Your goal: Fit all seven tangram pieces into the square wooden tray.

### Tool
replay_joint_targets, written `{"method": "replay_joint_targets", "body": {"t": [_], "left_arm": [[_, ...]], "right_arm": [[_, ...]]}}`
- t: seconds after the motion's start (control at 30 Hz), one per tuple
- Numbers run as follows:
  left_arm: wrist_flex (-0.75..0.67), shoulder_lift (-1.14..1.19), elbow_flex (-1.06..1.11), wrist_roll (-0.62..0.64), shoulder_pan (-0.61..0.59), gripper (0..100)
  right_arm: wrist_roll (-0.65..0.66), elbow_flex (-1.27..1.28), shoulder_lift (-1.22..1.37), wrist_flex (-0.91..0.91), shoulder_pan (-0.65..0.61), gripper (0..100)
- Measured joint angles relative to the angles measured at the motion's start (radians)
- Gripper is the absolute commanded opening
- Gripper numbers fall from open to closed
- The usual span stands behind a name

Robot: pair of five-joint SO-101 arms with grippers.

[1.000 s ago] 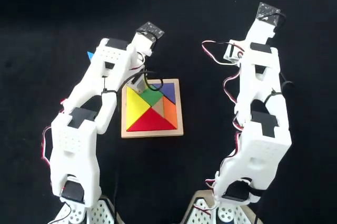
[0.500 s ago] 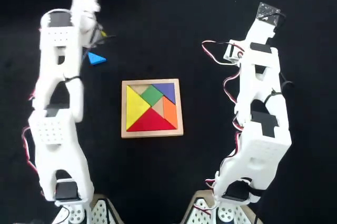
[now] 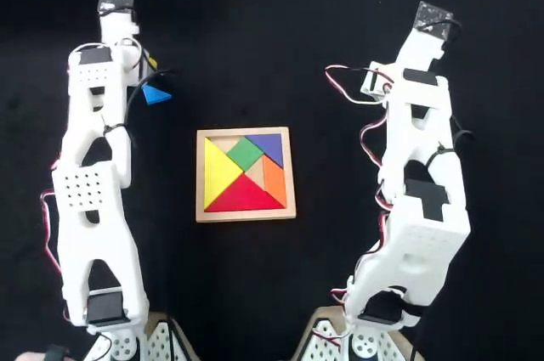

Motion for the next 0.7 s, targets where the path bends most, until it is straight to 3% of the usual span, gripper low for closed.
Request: {"method": "replay_joint_targets", "body": {"t": [0.33,0.53,0.7], "left_arm": [[0.11,0.009,-0.018,-0.101,-0.015,24],[0.298,0.008,-0.058,-0.278,-0.034,24],[0.46,0.008,-0.106,-0.33,-0.058,24]], "right_arm": [[0.0,0.0,0.0,-0.003,0.0,1.5],[0.0,0.0,0.0,-0.003,0.0,1.5],[0.0,0.0,0.0,-0.003,0.0,1.5]]}}
